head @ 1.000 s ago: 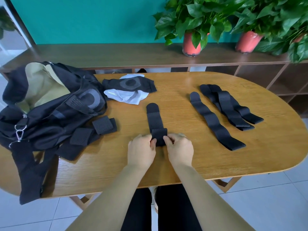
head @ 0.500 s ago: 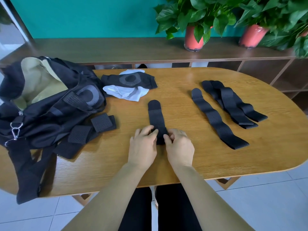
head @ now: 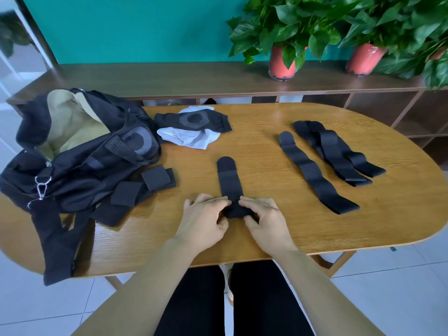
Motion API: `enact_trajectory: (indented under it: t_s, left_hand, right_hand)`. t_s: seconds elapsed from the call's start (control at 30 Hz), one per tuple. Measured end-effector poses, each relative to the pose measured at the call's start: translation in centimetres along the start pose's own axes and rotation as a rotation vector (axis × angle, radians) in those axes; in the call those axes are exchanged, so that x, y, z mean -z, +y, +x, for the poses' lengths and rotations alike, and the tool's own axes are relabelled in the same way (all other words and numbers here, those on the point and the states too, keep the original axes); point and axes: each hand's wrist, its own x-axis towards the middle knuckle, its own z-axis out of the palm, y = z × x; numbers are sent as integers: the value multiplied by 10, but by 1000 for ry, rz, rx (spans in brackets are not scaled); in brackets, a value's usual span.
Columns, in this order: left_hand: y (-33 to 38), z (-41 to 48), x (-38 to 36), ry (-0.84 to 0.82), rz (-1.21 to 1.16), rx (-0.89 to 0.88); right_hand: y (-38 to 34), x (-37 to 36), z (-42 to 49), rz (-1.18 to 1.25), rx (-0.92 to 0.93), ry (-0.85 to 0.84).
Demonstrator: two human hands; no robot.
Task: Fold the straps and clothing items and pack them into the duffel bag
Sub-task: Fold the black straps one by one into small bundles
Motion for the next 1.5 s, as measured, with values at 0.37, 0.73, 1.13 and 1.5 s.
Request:
enact_trajectory:
  t_s: [0.37, 0.73, 1.13, 1.5]
  left_hand:
    - [15, -6, -15, 278, -332, 227]
    - [14, 14, -14, 212, -208, 325]
    - [14, 15, -13, 228, -206, 300]
    - [3, 18, -6, 7, 34, 44]
  right_hand:
    - [-15, -10, 0, 174, -273, 238]
    - [-20, -25, 17, -202, -263, 320]
    - [-15, -32, 19, -297, -223, 352]
    - [-14, -34, 16, -283, -157, 389]
